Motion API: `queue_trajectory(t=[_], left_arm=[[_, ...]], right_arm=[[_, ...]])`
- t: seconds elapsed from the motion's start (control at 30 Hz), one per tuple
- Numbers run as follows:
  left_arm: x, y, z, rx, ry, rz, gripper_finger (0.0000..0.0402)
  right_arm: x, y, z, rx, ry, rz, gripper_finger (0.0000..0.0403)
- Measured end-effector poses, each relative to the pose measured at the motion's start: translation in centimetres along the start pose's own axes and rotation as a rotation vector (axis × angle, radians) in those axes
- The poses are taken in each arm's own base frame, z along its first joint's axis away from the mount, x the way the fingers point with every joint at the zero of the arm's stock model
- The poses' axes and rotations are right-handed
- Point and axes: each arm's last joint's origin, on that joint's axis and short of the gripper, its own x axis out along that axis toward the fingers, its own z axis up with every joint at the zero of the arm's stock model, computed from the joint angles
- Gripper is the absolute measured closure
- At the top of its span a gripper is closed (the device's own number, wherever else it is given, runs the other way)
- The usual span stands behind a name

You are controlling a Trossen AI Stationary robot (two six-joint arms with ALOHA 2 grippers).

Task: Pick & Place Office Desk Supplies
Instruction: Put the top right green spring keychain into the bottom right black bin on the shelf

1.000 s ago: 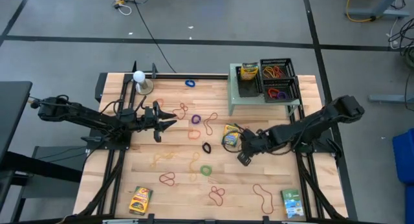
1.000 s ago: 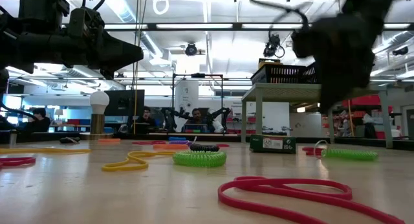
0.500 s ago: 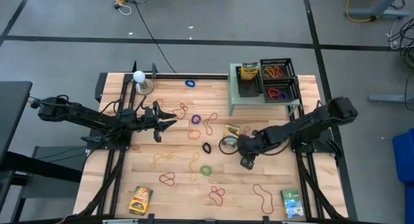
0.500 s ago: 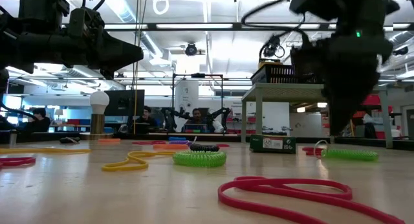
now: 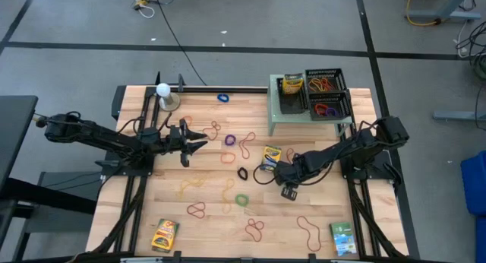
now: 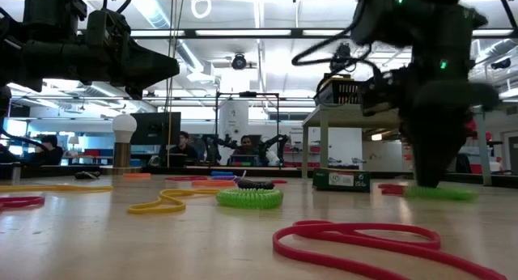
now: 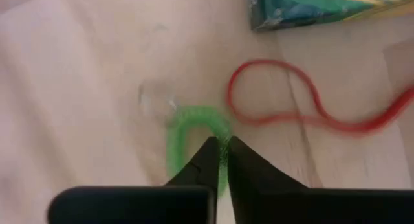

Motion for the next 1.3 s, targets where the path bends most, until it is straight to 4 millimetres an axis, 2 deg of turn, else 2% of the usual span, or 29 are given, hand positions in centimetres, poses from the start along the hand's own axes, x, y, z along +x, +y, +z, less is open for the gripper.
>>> queue_trajectory(t=[0.1,0.2,0.53,0.67,0.8,0.93,1.03,1.13,1.3], left_arm=[[0.0,0.0,0.0,0.0,0.0,0.001,0.0277],[0.0,0.0,0.0,0.0,0.0,0.0,0.0277],[0.0,0.0,0.0,0.0,0.0,0.0,0.0277],[0.0,0.0,0.0,0.0,0.0,0.0,0.0277],[0.0,0.0,0.0,0.0,0.0,0.0,0.0277],[0.0,0.0,0.0,0.0,0.0,0.0,0.0277],[0.0,0.0,0.0,0.0,0.0,0.0,0.0277],[0.0,0.0,0.0,0.0,0.0,0.0,0.0277],[0.0,0.0,0.0,0.0,0.0,0.0,0.0277]], right_arm=[[-2.5,0.5,1.2,0.022,-0.072,0.019,0.0381],[-4.7,0.6,1.8,0.038,-0.096,-0.035,0.0387],[-14.4,1.7,4.7,0.087,-0.252,-0.101,0.0394],[-16.7,1.7,5.2,0.081,-0.316,-0.137,0.0393],[-17.7,1.2,5.6,0.086,-0.328,-0.157,0.0392],[-18.7,-0.1,5.9,0.116,-0.297,-0.193,0.0394],[-20.2,-1.7,5.8,0.172,-0.235,-0.236,0.0393],[-22.0,-3.9,5.6,0.241,-0.164,-0.296,0.0393],[-23.7,-8.4,6.1,0.347,-0.197,-0.326,0.0393]])
